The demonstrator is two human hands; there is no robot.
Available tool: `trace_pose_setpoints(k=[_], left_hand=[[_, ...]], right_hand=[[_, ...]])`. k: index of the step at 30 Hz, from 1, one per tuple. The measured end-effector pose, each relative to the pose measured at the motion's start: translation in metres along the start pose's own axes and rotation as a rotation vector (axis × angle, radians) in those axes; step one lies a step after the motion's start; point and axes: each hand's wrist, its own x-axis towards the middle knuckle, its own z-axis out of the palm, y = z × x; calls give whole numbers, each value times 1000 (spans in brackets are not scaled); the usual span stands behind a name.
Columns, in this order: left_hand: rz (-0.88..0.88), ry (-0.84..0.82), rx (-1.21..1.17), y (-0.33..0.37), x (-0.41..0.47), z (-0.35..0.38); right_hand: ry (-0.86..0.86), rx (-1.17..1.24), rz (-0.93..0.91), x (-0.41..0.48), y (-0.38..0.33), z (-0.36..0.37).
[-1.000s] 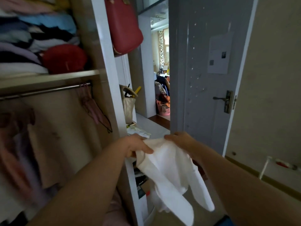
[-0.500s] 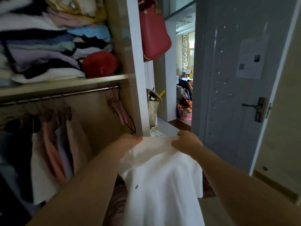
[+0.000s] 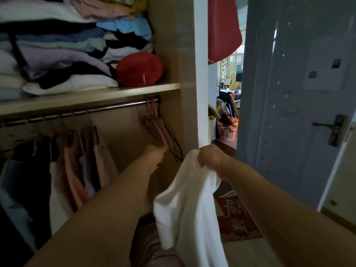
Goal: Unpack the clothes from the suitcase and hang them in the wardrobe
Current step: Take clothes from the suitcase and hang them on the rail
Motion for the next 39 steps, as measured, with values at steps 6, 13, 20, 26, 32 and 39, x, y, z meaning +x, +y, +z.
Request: trace_pose_setpoints(k=[6, 13, 20, 26, 32, 39], left_hand=[[79, -7, -5, 18, 54, -8], [115, -12, 70, 19, 112, -5], [90, -54, 42, 17, 117, -3], [33, -208, -130, 21, 118, -1], [105, -244, -254, 36, 111, 0], [140, -276, -287, 34, 88, -3]], right_hand=[[101, -14, -96, 29, -19, 43], [212, -377, -139, 55, -22, 66], [253, -318, -66, 63, -15, 75], [280, -293, -40, 62, -7, 75], [301, -249, -22, 59, -1, 68], [297, -165, -22, 45, 5, 65]])
